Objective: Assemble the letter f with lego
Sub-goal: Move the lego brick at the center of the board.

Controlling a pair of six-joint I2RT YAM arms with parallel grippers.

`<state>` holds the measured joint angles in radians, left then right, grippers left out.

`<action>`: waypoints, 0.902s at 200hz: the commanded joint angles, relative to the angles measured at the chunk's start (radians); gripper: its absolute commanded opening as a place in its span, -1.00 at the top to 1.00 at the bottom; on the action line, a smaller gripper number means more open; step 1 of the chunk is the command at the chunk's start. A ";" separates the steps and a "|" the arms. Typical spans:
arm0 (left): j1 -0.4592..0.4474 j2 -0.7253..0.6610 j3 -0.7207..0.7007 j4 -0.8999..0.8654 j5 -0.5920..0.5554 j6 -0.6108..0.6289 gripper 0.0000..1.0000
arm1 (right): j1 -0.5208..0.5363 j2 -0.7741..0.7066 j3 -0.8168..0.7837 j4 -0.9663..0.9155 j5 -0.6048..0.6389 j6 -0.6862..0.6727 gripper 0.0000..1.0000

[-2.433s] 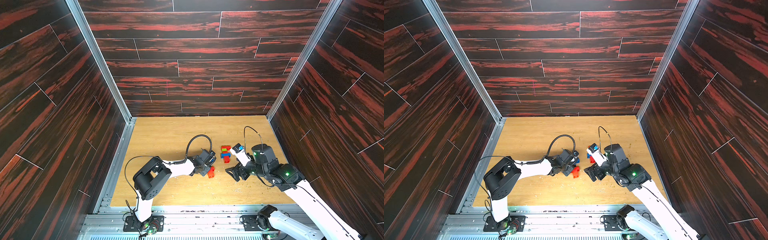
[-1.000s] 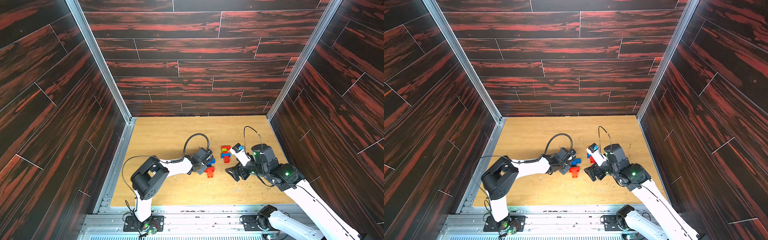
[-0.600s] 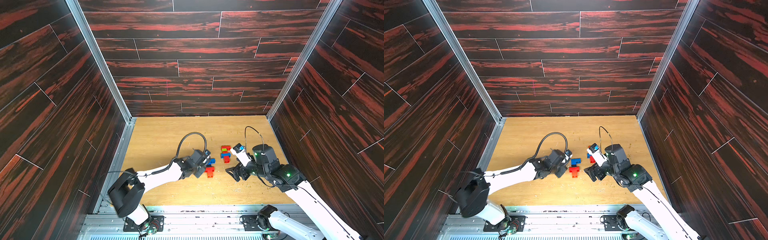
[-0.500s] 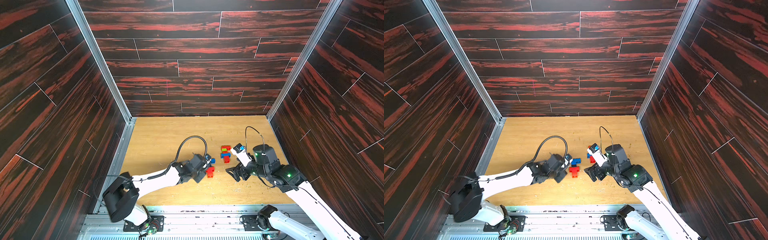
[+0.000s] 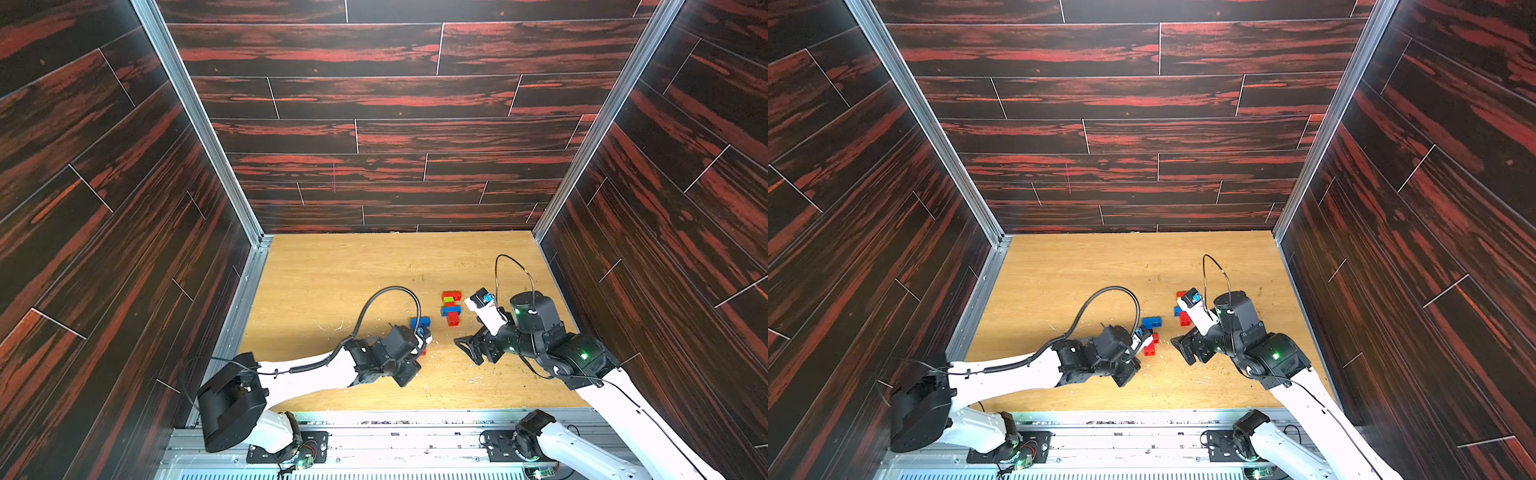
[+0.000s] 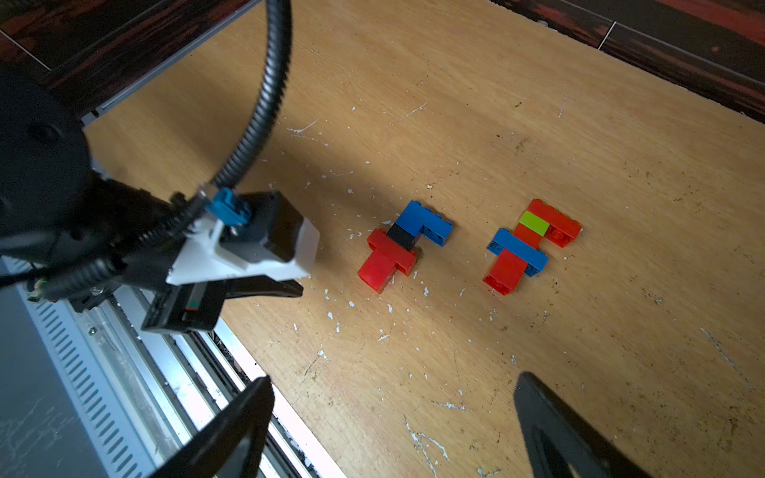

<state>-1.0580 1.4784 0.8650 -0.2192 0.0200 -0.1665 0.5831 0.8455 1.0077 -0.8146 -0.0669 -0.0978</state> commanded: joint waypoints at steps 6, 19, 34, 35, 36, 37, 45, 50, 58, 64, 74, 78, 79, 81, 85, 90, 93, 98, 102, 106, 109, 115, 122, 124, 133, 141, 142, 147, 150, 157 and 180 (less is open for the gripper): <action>-0.011 0.028 -0.010 0.040 0.017 -0.006 1.00 | -0.002 -0.018 -0.017 -0.014 0.001 0.020 -0.87; -0.011 0.051 -0.008 0.051 0.020 0.003 1.00 | -0.002 -0.021 -0.016 -0.014 0.003 0.026 -0.87; -0.010 0.087 0.005 0.057 0.016 0.017 1.00 | -0.002 -0.025 -0.015 -0.014 0.003 0.027 -0.87; -0.011 0.090 0.007 0.057 0.015 0.018 1.00 | -0.002 -0.024 -0.015 -0.014 0.003 0.027 -0.87; -0.011 0.091 0.008 0.058 0.014 0.019 1.00 | -0.002 -0.024 -0.014 -0.014 0.003 0.026 -0.87; -0.011 0.093 0.009 0.058 0.014 0.019 1.00 | -0.002 -0.025 -0.014 -0.014 0.004 0.027 -0.87; -0.011 0.111 0.016 0.065 0.006 0.027 1.00 | -0.002 -0.026 -0.014 -0.012 0.004 0.027 -0.87; -0.011 0.121 0.023 0.069 0.002 0.030 1.00 | -0.002 -0.025 -0.014 -0.013 0.005 0.026 -0.87; -0.011 0.138 0.033 0.073 -0.002 0.037 1.00 | -0.002 -0.025 -0.012 -0.014 0.004 0.029 -0.87; -0.011 0.154 0.043 0.075 -0.006 0.043 1.00 | -0.003 -0.025 -0.012 -0.013 0.004 0.030 -0.87; -0.011 0.177 0.060 0.073 -0.009 0.051 1.00 | -0.002 -0.026 -0.013 -0.013 0.003 0.030 -0.87; -0.012 0.185 0.065 0.073 -0.008 0.055 1.00 | -0.002 -0.025 -0.013 -0.014 0.003 0.031 -0.87; -0.011 0.188 0.066 0.073 -0.008 0.057 1.00 | -0.002 -0.026 -0.014 -0.014 0.003 0.030 -0.87; -0.011 0.191 0.069 0.075 -0.009 0.059 1.00 | -0.002 -0.026 -0.014 -0.014 0.003 0.030 -0.87; -0.010 0.201 0.078 0.075 -0.008 0.062 1.00 | -0.002 -0.027 -0.013 -0.014 0.004 0.030 -0.87; -0.010 0.211 0.083 0.076 -0.010 0.064 1.00 | -0.002 -0.027 -0.012 -0.015 0.007 0.029 -0.87; -0.010 0.217 0.087 0.078 -0.012 0.062 1.00 | -0.002 -0.028 -0.012 -0.016 0.006 0.030 -0.87; -0.011 0.225 0.093 0.082 -0.014 0.065 1.00 | -0.002 -0.027 -0.010 -0.018 0.007 0.026 -0.87; -0.011 0.233 0.096 0.085 -0.015 0.066 1.00 | -0.002 -0.026 -0.009 -0.019 0.008 0.026 -0.87; -0.011 0.240 0.100 0.088 -0.019 0.064 1.00 | -0.002 -0.026 -0.008 -0.021 0.009 0.026 -0.87; -0.010 0.243 0.103 0.090 -0.021 0.065 1.00 | -0.002 -0.026 -0.007 -0.023 0.011 0.024 -0.87; -0.011 0.251 0.108 0.094 -0.028 0.063 1.00 | -0.003 -0.025 -0.005 -0.024 0.014 0.023 -0.87; -0.011 0.257 0.112 0.096 -0.041 0.064 1.00 | -0.002 -0.025 -0.004 -0.027 0.016 0.021 -0.87; -0.011 0.259 0.112 0.096 -0.044 0.063 1.00 | -0.003 -0.024 -0.004 -0.027 0.016 0.020 -0.87; -0.010 0.265 0.118 0.096 -0.057 0.064 1.00 | -0.003 -0.025 -0.004 -0.028 0.018 0.018 -0.87; -0.011 0.269 0.121 0.094 -0.067 0.067 1.00 | -0.002 -0.025 -0.004 -0.027 0.019 0.016 -0.87; -0.010 0.269 0.122 0.095 -0.068 0.067 1.00 | -0.002 -0.025 -0.004 -0.028 0.019 0.015 -0.87; -0.010 0.268 0.124 0.091 -0.074 0.068 1.00 | -0.002 -0.025 -0.004 -0.029 0.019 0.013 -0.87; -0.010 0.269 0.126 0.091 -0.079 0.071 1.00 | -0.002 -0.023 -0.004 -0.030 0.020 0.013 -0.87; -0.009 0.269 0.130 0.088 -0.084 0.075 1.00 | -0.002 -0.023 -0.002 -0.029 0.019 0.011 -0.87; -0.006 0.311 0.147 0.077 -0.099 0.086 1.00 | -0.002 -0.017 0.005 -0.036 0.024 0.001 -0.87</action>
<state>-1.0679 1.7611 0.9791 -0.1337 -0.0387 -0.1020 0.5831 0.8284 1.0008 -0.8242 -0.0486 -0.0845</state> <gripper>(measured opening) 0.046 0.936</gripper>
